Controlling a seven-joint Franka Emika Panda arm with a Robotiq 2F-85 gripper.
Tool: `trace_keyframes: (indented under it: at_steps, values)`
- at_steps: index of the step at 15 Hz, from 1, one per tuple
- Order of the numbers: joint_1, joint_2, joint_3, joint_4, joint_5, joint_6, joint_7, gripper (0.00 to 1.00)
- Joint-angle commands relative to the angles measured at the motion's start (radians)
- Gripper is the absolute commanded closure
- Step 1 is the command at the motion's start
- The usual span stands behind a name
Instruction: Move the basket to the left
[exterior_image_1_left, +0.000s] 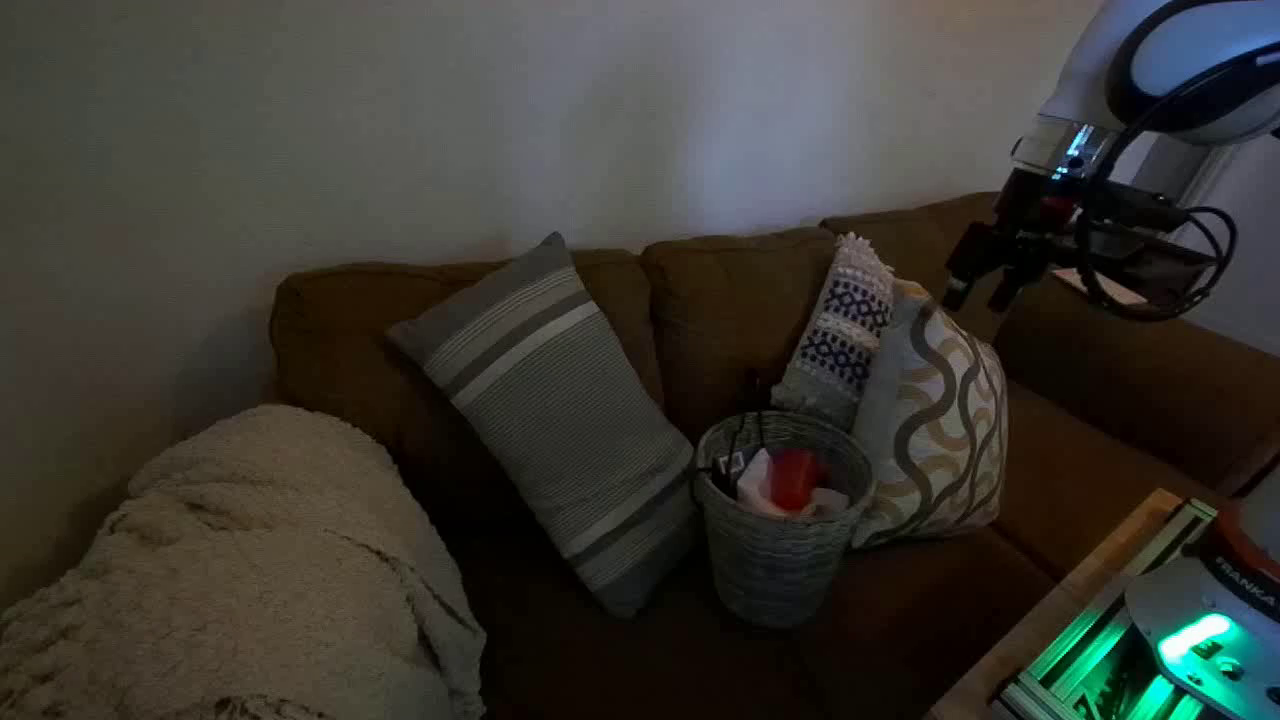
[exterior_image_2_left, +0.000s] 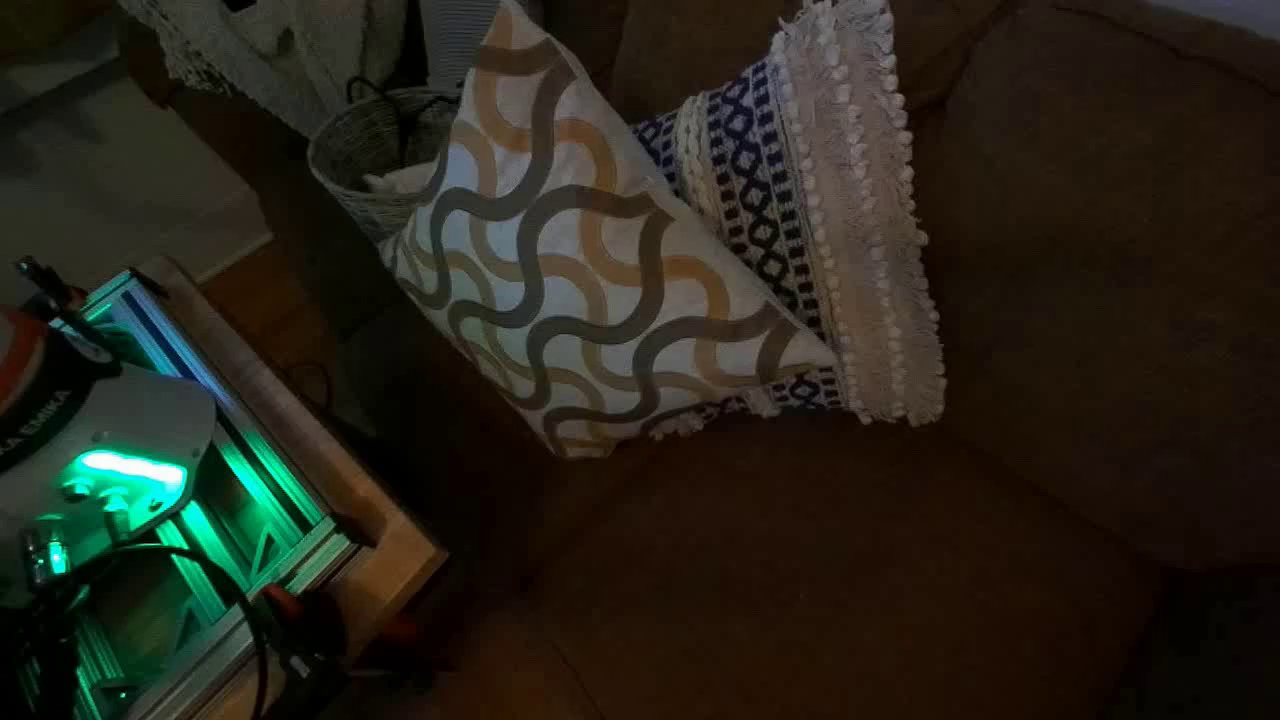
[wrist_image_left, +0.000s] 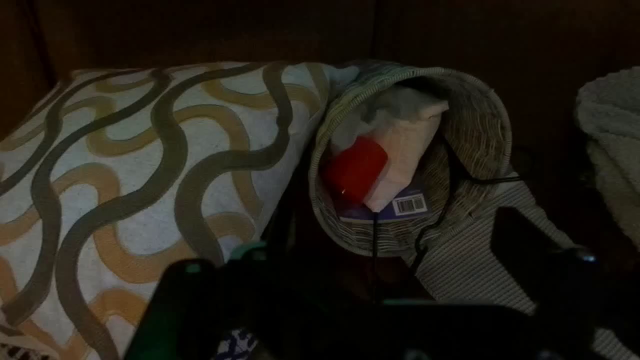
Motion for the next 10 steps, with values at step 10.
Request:
trace_keyframes:
  at_steps: [10]
  values:
    - [0.075, 0.17, -0.021, 0.044, 0.071, 0.144, -0.149, 0.0]
